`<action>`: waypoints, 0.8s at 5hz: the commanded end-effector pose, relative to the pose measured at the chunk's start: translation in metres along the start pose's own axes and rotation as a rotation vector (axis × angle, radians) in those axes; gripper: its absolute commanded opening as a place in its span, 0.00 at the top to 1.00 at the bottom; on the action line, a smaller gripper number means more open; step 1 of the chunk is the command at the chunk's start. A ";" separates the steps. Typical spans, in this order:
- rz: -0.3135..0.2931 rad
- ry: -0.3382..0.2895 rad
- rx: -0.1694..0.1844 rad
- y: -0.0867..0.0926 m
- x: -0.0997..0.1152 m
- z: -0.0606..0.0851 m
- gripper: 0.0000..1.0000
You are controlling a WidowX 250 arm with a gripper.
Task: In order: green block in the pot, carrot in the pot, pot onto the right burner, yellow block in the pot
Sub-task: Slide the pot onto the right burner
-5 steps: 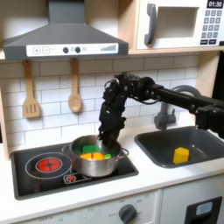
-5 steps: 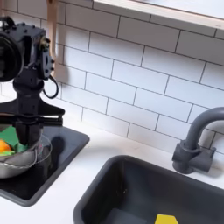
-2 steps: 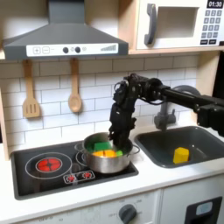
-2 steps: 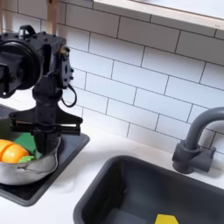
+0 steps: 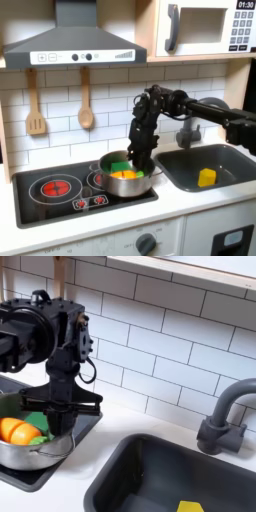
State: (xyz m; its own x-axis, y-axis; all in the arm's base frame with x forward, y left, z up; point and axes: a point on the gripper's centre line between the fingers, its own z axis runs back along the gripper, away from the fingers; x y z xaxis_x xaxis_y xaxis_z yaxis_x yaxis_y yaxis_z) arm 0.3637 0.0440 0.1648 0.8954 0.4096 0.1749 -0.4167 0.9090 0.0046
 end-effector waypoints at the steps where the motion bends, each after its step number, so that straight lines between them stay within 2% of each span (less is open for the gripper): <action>1: -0.011 -0.058 0.014 -0.003 0.009 0.016 1.00; 2: -0.032 -0.086 -0.007 -0.010 0.012 0.028 1.00; 3: -0.039 -0.130 -0.002 -0.010 0.014 0.044 1.00; 4: -0.077 -0.153 -0.033 -0.022 0.012 0.054 1.00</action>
State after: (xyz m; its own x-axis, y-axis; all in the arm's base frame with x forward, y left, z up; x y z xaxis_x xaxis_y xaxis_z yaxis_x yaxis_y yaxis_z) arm 0.3741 0.0262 0.2194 0.8905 0.3204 0.3232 -0.3393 0.9407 0.0024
